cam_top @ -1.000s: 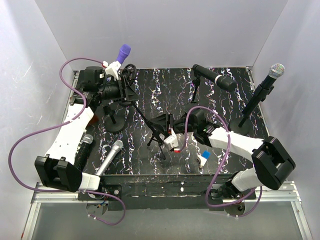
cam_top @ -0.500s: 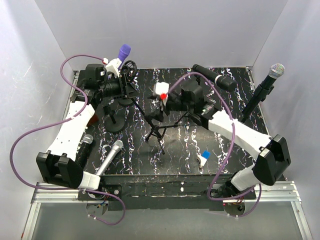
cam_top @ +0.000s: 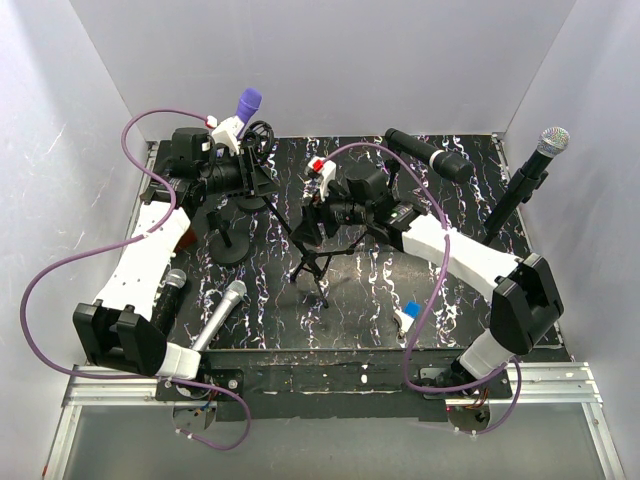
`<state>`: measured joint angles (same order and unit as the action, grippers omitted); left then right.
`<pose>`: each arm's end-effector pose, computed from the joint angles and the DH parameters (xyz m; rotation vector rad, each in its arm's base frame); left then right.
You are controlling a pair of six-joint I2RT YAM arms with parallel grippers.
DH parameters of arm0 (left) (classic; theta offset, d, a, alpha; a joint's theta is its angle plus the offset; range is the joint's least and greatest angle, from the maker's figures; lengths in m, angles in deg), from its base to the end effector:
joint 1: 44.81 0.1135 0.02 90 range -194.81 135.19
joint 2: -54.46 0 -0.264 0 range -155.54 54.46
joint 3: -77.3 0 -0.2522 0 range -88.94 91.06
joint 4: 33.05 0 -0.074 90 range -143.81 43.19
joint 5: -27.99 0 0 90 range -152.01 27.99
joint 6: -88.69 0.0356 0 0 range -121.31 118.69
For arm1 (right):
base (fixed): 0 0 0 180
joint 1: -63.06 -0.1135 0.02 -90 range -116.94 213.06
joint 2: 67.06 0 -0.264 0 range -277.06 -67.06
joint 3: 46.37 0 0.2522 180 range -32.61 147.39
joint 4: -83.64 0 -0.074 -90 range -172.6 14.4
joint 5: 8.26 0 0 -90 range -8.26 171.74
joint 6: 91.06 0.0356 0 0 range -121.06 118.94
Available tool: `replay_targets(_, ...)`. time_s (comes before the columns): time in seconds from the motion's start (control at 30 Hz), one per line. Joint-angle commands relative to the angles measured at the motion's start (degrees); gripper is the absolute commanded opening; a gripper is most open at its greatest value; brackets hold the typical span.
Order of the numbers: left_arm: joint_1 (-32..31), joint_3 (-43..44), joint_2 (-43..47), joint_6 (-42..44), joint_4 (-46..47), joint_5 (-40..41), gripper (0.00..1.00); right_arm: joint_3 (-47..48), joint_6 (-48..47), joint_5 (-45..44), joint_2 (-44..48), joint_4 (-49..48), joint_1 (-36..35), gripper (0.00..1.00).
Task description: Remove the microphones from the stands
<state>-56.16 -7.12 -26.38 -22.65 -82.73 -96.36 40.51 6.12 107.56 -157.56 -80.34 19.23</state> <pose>0.2967 -0.0800 0.3791 0.1611 2.2169 -0.9727 0.2590 0.2701 0.3259 -0.9306 1.7874 1.0154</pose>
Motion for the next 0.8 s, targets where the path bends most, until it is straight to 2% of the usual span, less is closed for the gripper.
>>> replay_targets(0.0, 0.2, 2.7, 1.6, -0.2, 2.0, -1.2, 0.0, -1.8, 1.2, -3.1, 0.5, 1.2, 0.7, 0.7)
replay_targets(0.5, 0.2, 2.8, 1.7, 0.2, 2.3, -0.8, 0.0, -10.7, 0.6, -3.0, 1.9, 0.4, 4.2, 0.63)
replay_targets(0.67, 0.3, 2.6, 1.4, 0.2, 2.4, -0.8, 0.0, -9.1, 3.4, 6.4, 4.8, -6.6, 4.0, 0.71)
replay_targets(0.77, 0.2, 2.6, 1.2, 0.0, 2.7, -1.1, 0.0, -6.3, 8.6, 6.3, 3.9, -8.0, 4.0, 0.76)
